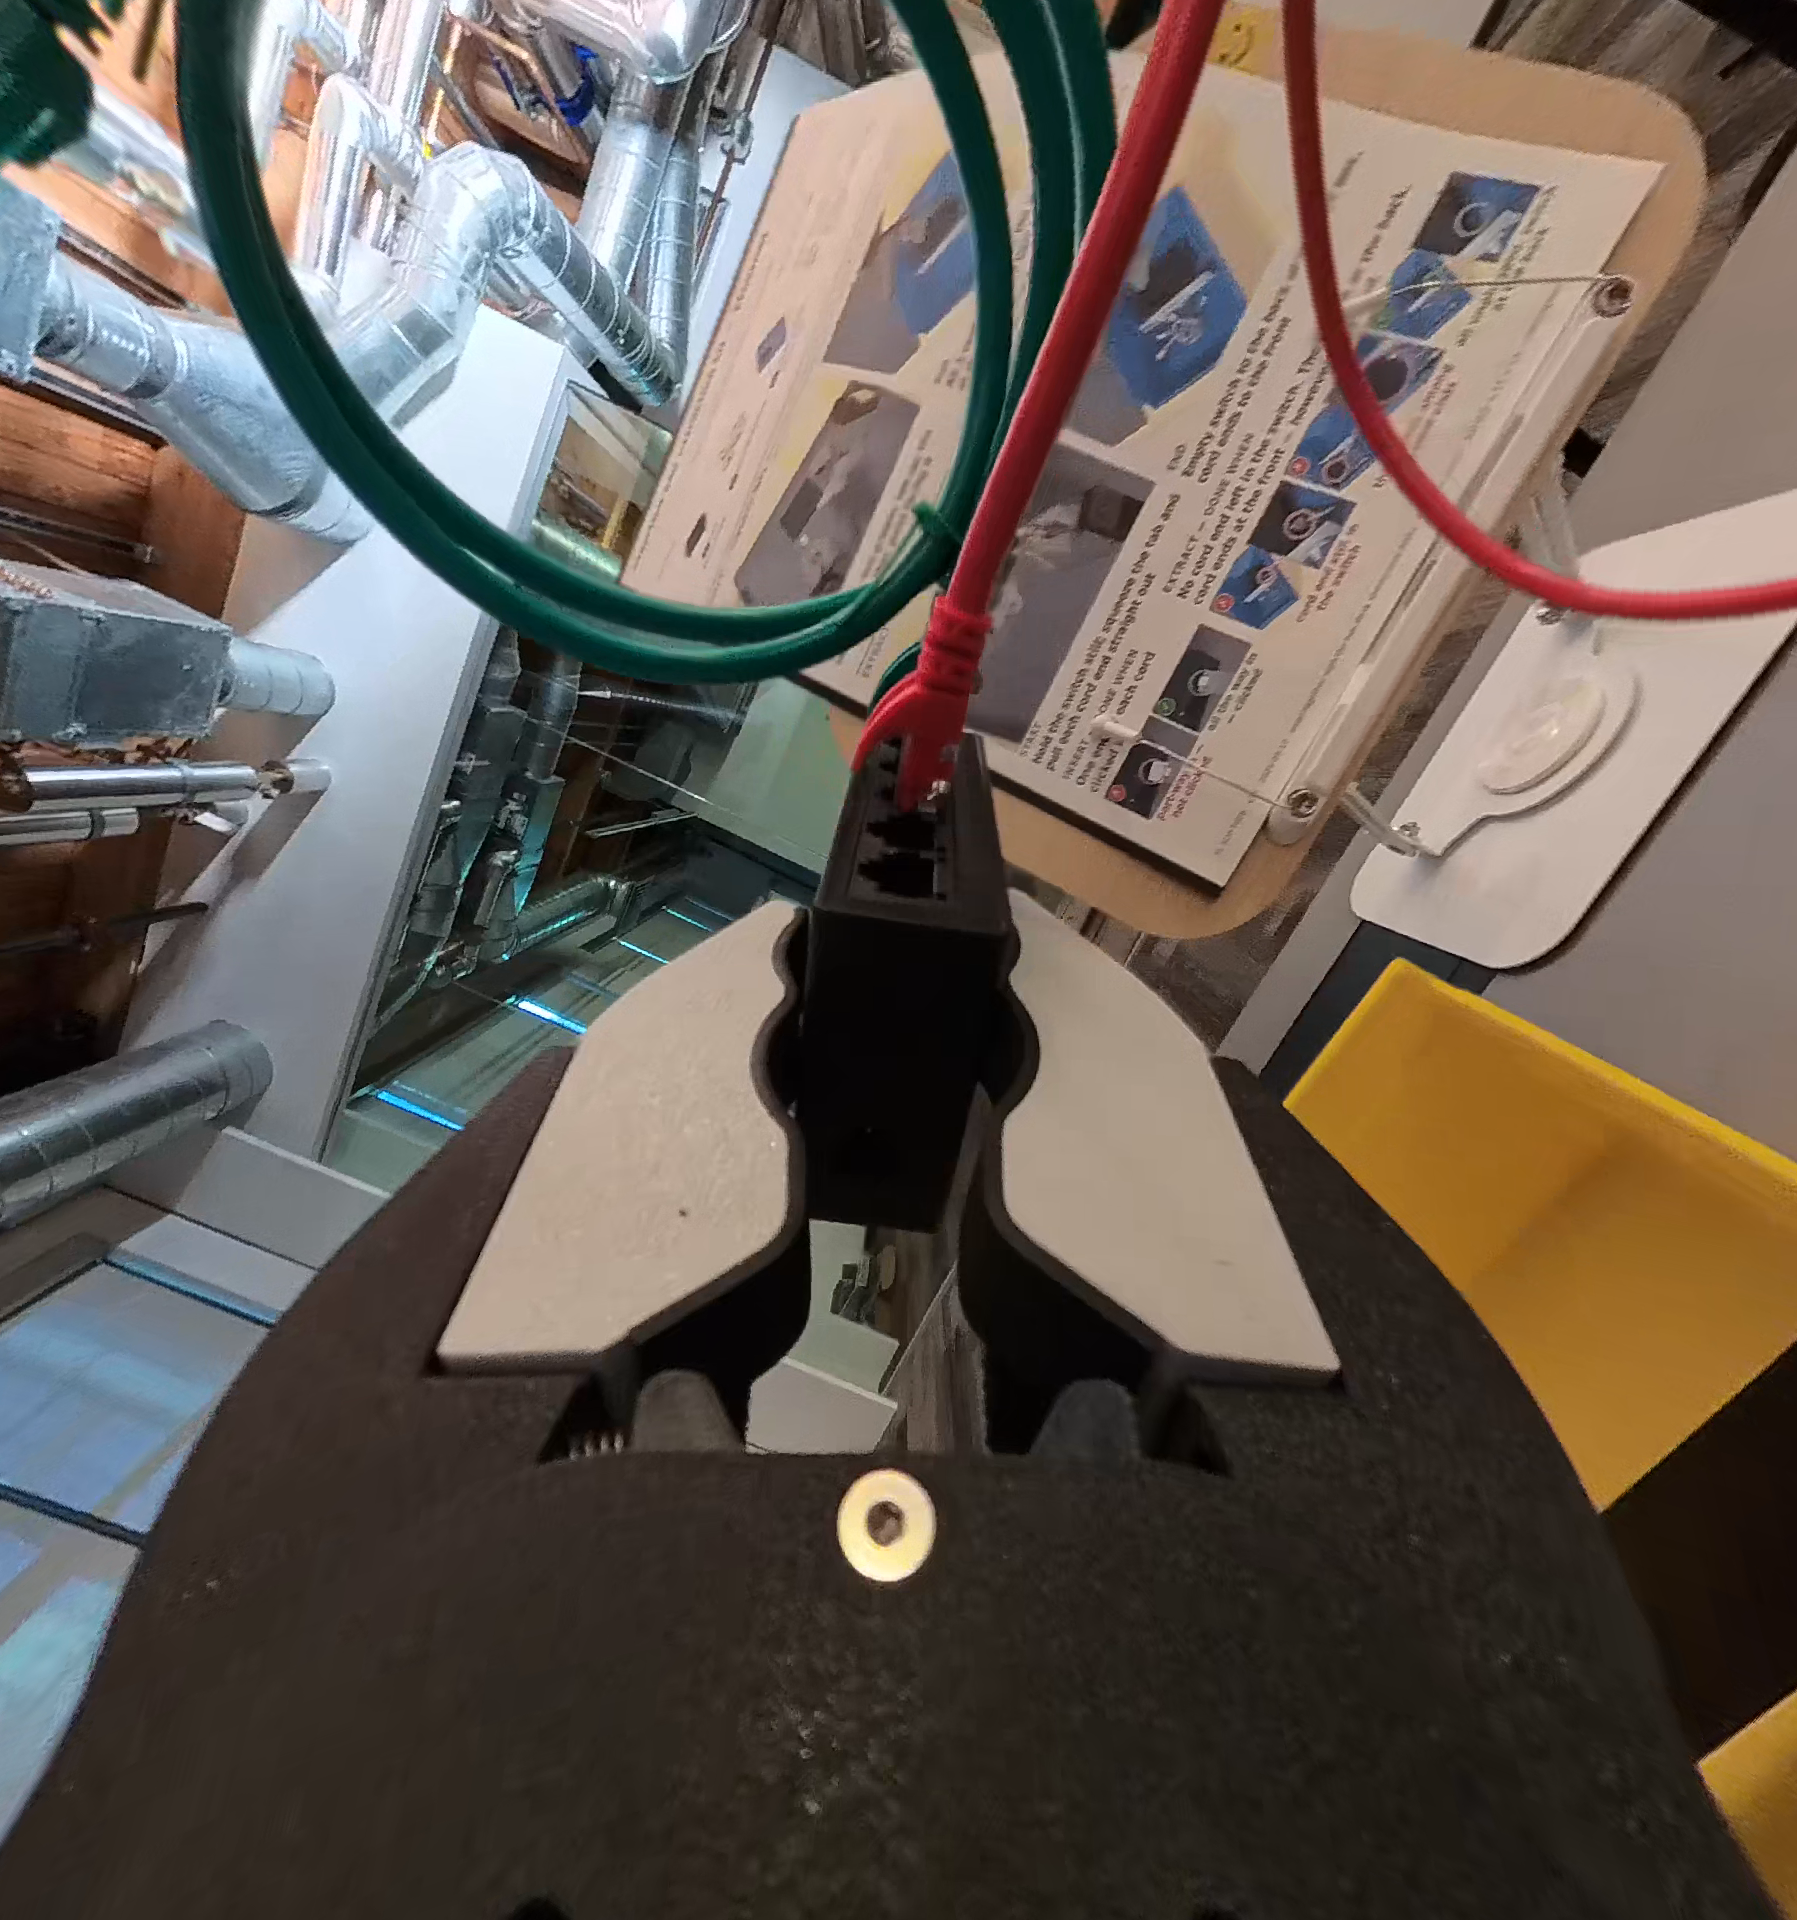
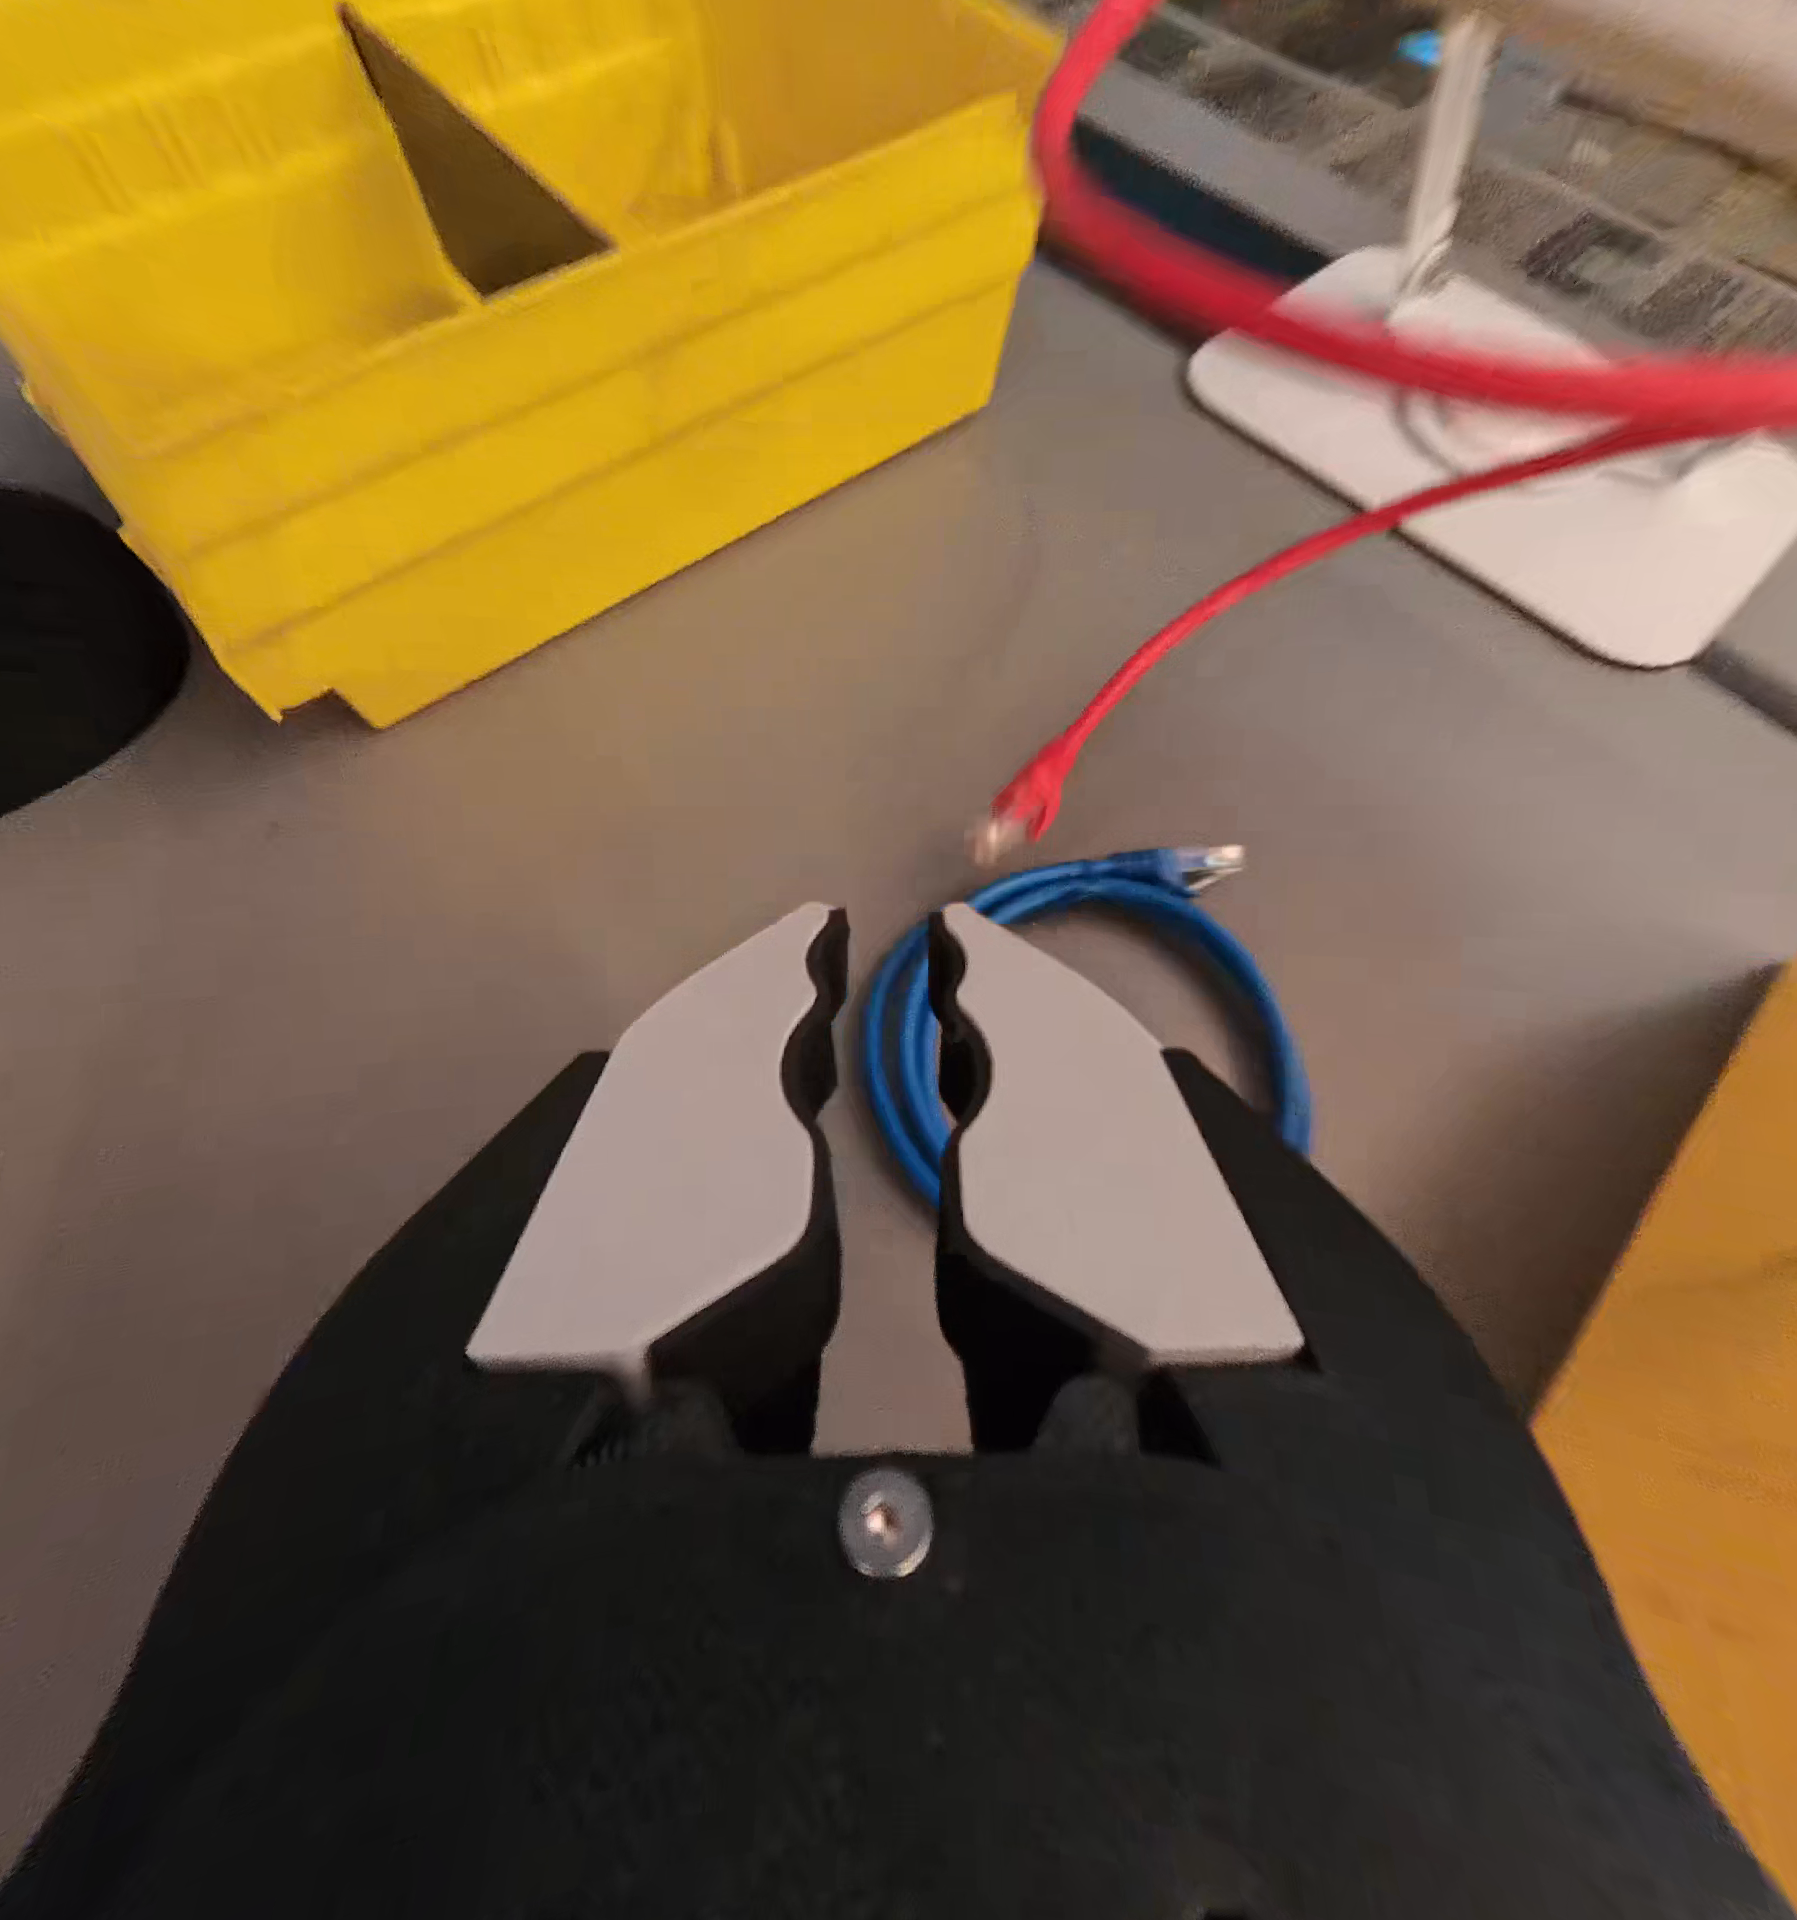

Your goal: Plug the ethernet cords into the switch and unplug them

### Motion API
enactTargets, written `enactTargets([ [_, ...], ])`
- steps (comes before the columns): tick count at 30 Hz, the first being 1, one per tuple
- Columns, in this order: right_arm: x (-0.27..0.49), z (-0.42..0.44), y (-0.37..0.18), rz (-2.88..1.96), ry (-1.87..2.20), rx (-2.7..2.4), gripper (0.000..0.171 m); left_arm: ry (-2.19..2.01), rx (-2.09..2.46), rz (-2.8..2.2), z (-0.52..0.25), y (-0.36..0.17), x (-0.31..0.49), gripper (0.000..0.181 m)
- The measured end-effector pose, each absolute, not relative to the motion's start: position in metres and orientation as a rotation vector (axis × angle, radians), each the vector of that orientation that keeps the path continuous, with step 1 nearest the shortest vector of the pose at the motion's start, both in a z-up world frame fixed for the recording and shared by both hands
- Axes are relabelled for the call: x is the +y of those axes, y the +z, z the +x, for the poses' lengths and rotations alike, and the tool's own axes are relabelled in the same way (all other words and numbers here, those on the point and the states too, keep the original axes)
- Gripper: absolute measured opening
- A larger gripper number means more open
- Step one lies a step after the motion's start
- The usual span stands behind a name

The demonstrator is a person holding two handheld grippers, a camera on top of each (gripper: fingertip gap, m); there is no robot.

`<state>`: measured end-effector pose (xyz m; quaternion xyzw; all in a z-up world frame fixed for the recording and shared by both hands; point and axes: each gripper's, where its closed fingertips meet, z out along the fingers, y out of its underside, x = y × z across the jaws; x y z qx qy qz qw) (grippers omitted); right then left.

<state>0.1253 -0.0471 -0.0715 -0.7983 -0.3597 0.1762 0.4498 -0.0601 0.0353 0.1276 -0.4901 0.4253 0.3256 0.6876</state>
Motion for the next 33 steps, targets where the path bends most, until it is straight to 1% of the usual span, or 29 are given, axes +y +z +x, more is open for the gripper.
enactTargets([
  [4,-0.036,0.109,-0.11,-2.056,0.212,-0.895,0.017,0.716,0.913,-1.096,-0.071,0.138,0.029,0.03],
  [7,-0.023,0.104,-0.123,-2.119,0.243,-0.811,0.018,0.704,0.912,-1.093,-0.07,0.14,0.027,0.03],
  [9,-0.02,0.107,-0.136,-2.215,0.256,-0.768,0.025,0.703,0.916,-1.09,-0.068,0.14,0.026,0.03],
  [10,-0.019,0.113,-0.144,-2.263,0.211,-0.765,0.026,0.699,0.92,-1.09,-0.067,0.14,0.026,0.03],
  [12,-0.02,0.116,-0.151,-2.278,0.179,-0.794,0.022,0.692,0.924,-1.094,-0.066,0.139,0.026,0.03],
  [13,-0.024,0.114,-0.151,-2.269,0.191,-0.827,0.018,0.689,0.924,-1.094,-0.065,0.139,0.026,0.03],
  [16,-0.054,0.107,-0.152,-2.292,0.314,-1.01,0.011,0.671,0.924,-1.095,-0.065,0.139,0.025,0.03],
  [19,-0.103,0.11,-0.151,-2.311,0.47,-1.232,0.012,0.659,0.928,-1.097,-0.063,0.139,0.025,0.03],
  [22,-0.124,0.126,-0.138,-2.284,0.503,-1.21,0.014,0.649,0.934,-1.099,-0.062,0.138,0.025,0.03],
  [25,-0.104,0.156,-0.119,-2.25,0.348,-0.937,0.015,0.645,0.935,-1.101,-0.061,0.137,0.026,0.03],
  [28,-0.075,0.183,-0.114,-2.237,0.143,-0.732,0.024,0.648,0.937,-1.102,-0.059,0.136,0.026,0.03],
  [30,-0.06,0.184,-0.115,-2.218,0.056,-0.706,0.033,0.653,0.942,-1.101,-0.058,0.135,0.026,0.03],
  [33,-0.043,0.175,-0.121,-2.182,-0.079,-0.78,0.034,0.654,0.948,-1.099,-0.057,0.135,0.024,0.03],
])
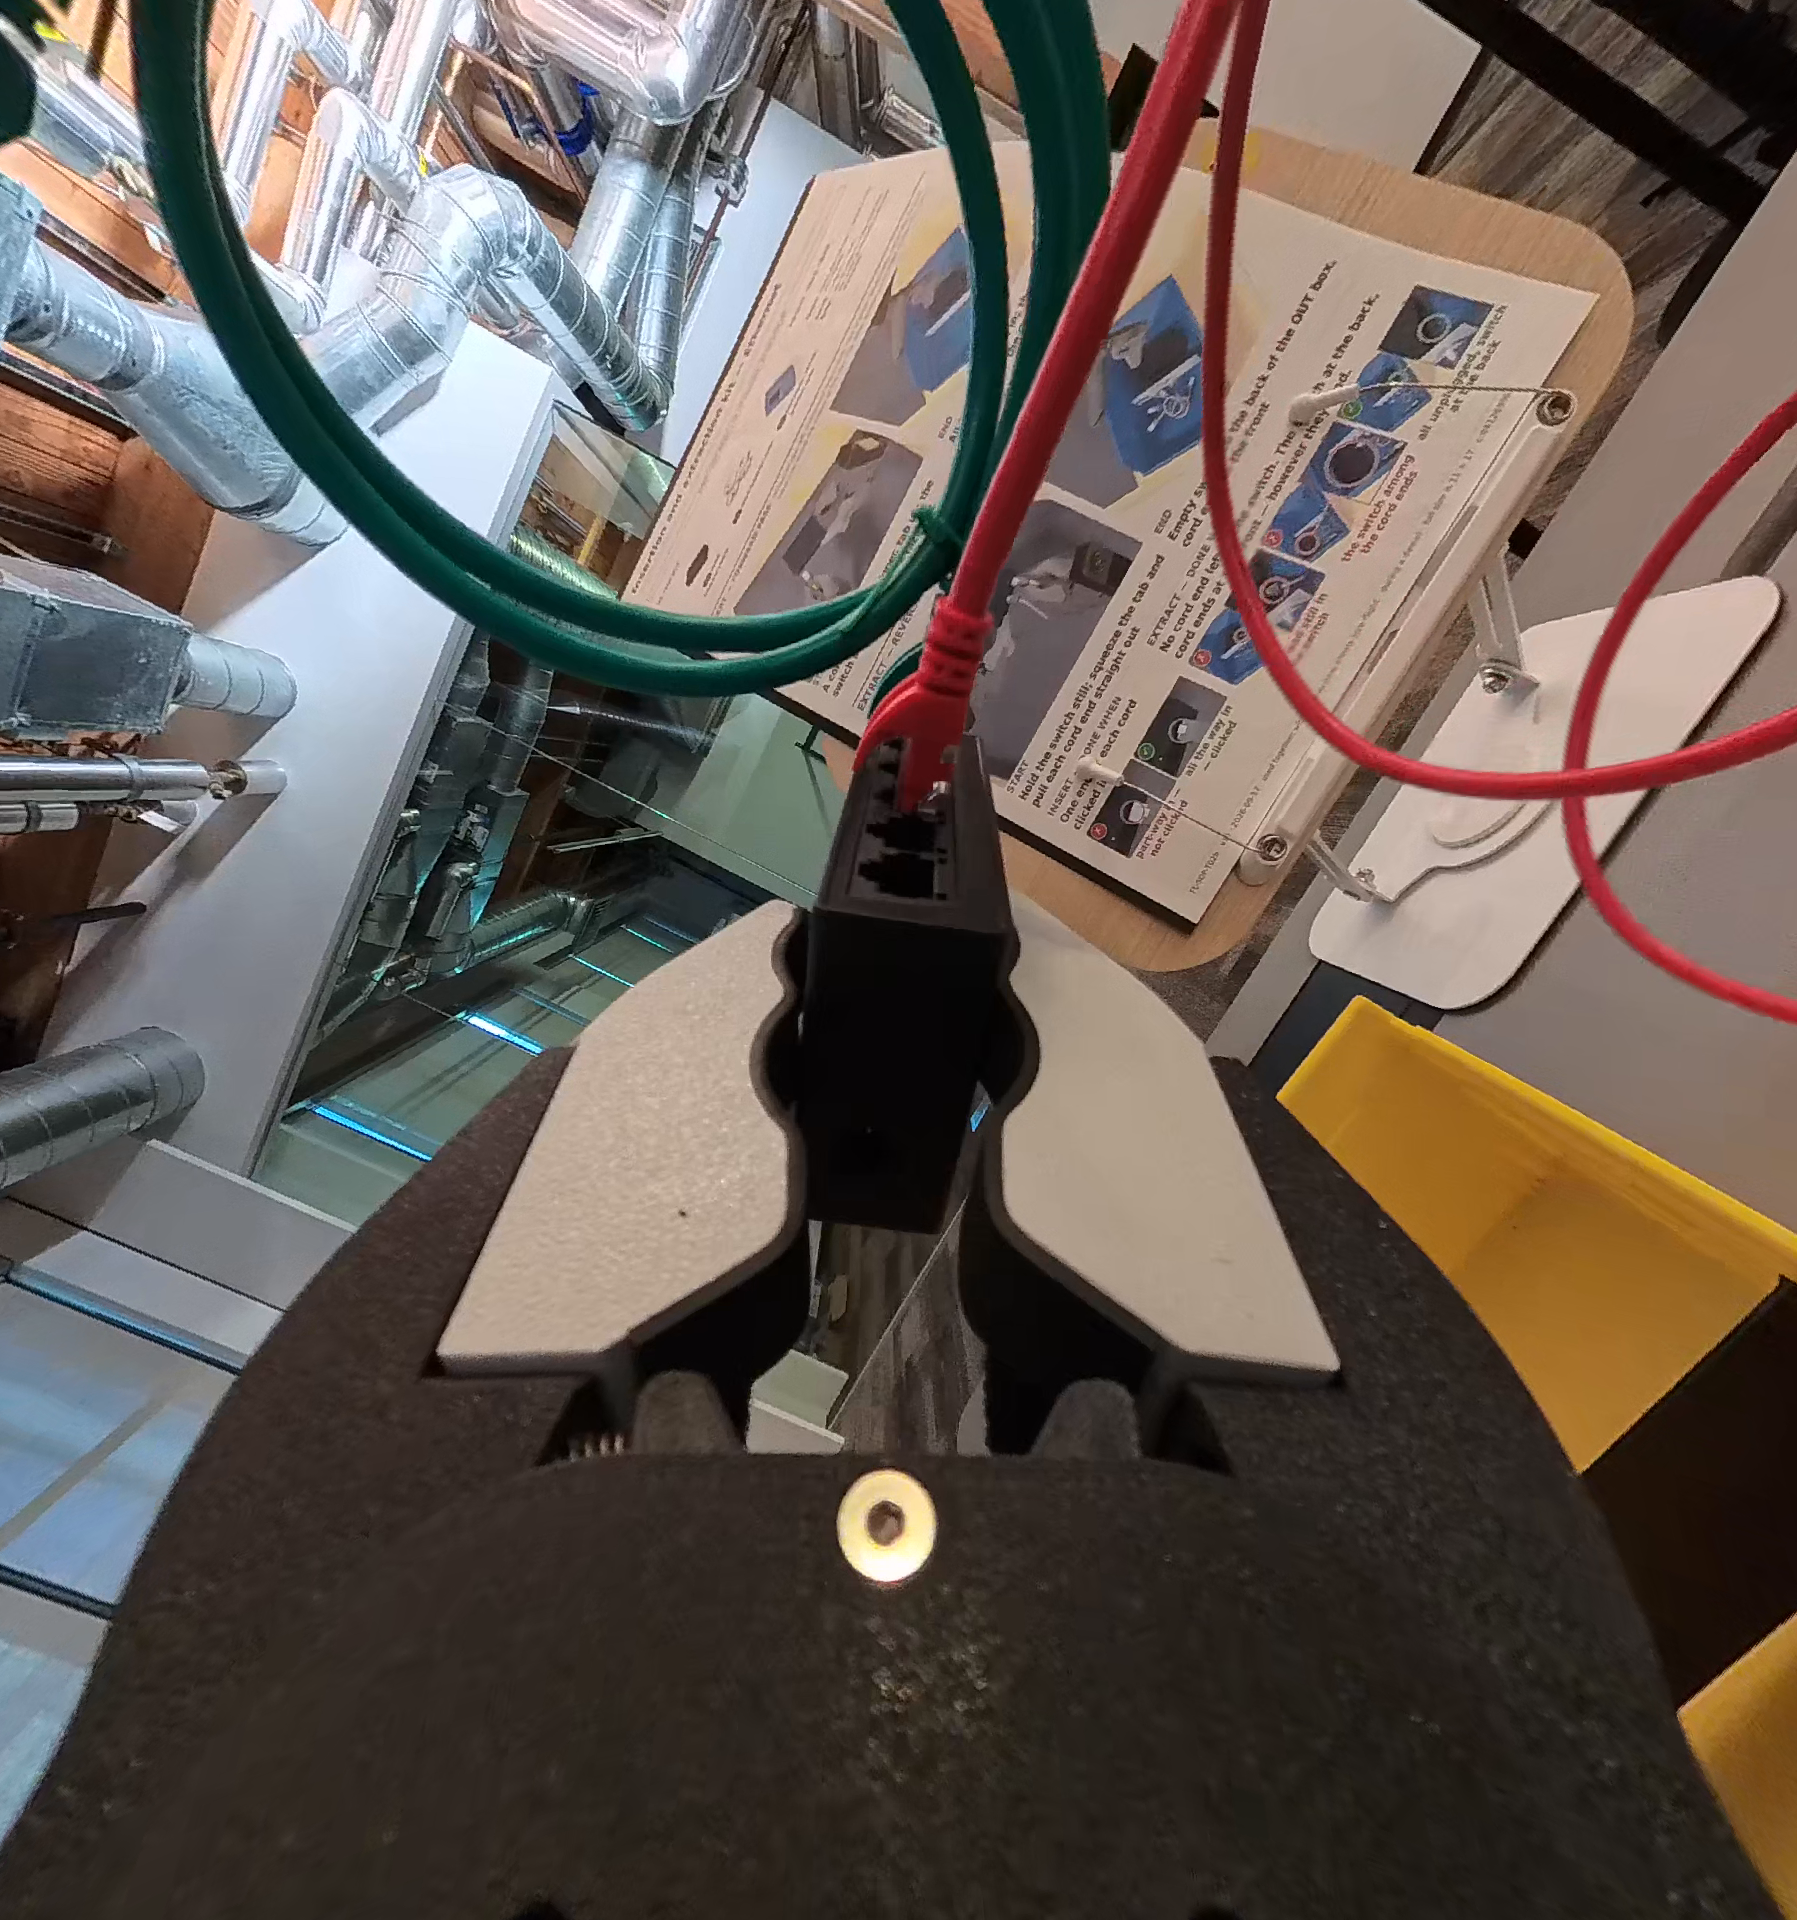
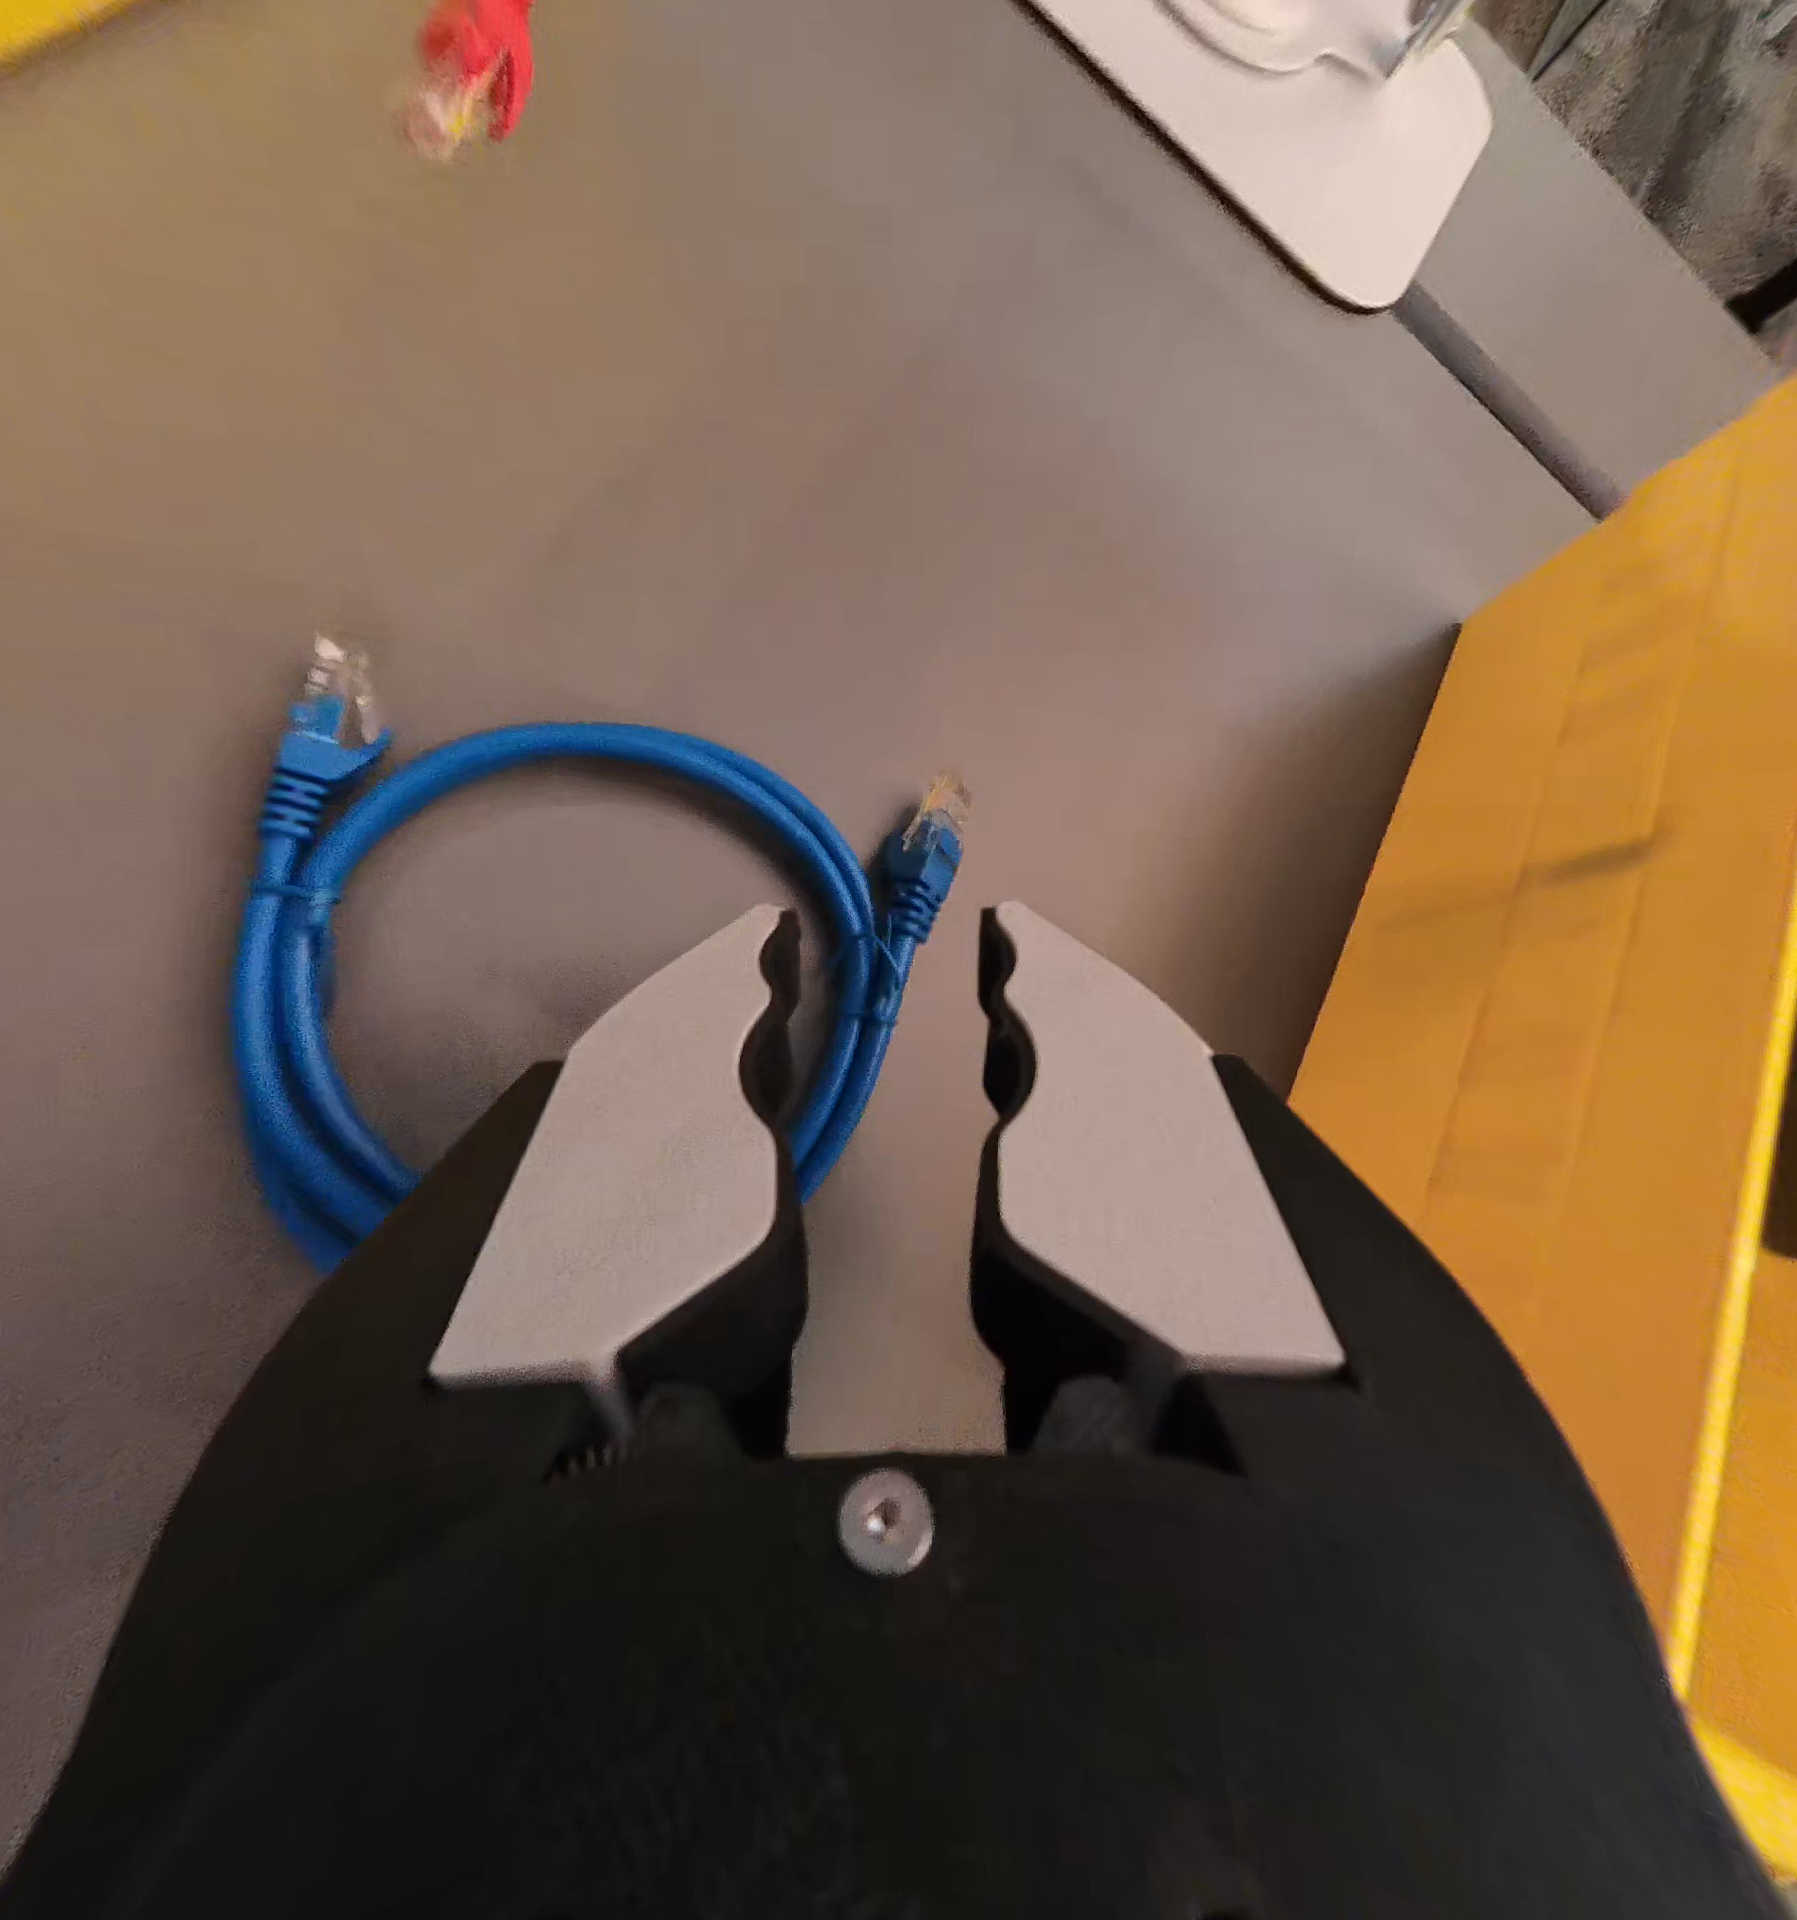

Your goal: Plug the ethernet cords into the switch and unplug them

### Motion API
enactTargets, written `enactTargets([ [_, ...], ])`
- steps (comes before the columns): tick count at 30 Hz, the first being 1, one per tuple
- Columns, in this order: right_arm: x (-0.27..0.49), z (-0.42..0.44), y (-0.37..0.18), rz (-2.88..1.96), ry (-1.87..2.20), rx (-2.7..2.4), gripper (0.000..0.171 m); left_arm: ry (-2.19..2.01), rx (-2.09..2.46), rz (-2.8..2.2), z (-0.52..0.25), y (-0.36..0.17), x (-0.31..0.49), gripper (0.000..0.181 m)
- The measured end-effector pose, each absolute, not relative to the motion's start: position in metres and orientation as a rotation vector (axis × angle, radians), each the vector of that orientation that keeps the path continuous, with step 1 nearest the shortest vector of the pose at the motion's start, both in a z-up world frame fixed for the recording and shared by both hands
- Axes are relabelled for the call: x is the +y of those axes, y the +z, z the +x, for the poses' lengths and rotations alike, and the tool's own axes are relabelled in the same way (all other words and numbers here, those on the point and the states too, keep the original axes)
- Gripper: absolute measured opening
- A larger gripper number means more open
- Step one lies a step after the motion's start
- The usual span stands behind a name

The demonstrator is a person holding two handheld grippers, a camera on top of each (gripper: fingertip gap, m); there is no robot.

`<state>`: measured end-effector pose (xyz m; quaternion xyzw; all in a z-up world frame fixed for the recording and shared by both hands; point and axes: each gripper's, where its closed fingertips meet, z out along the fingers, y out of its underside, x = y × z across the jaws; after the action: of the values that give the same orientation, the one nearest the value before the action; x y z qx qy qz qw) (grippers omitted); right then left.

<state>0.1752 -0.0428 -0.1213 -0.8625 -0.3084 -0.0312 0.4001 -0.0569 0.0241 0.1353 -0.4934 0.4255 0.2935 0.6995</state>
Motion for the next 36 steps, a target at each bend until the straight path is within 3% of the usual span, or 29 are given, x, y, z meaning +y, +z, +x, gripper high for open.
enactTargets([
  [11,-0.021,0.184,-0.144,-2.365,-0.071,-0.657,0.022,0.641,0.957,-1.096,-0.053,0.135,0.026,0.03],
  [22,-0.014,0.175,-0.158,-2.395,0.26,-0.512,0.016,0.641,0.982,-1.086,-0.045,0.132,0.025,0.03],
  [29,-0.042,0.122,-0.108,-2.172,0.889,-0.608,0.014,0.643,0.976,-1.087,-0.047,0.132,0.025,0.03],
  [32,-0.028,0.137,-0.086,-2.093,0.724,-0.606,0.014,0.644,0.98,-1.09,-0.046,0.131,0.026,0.03],
  [36,-0.006,0.168,-0.025,-1.814,0.205,-0.612,0.014,0.653,0.988,-1.093,-0.045,0.128,0.028,0.03],
])
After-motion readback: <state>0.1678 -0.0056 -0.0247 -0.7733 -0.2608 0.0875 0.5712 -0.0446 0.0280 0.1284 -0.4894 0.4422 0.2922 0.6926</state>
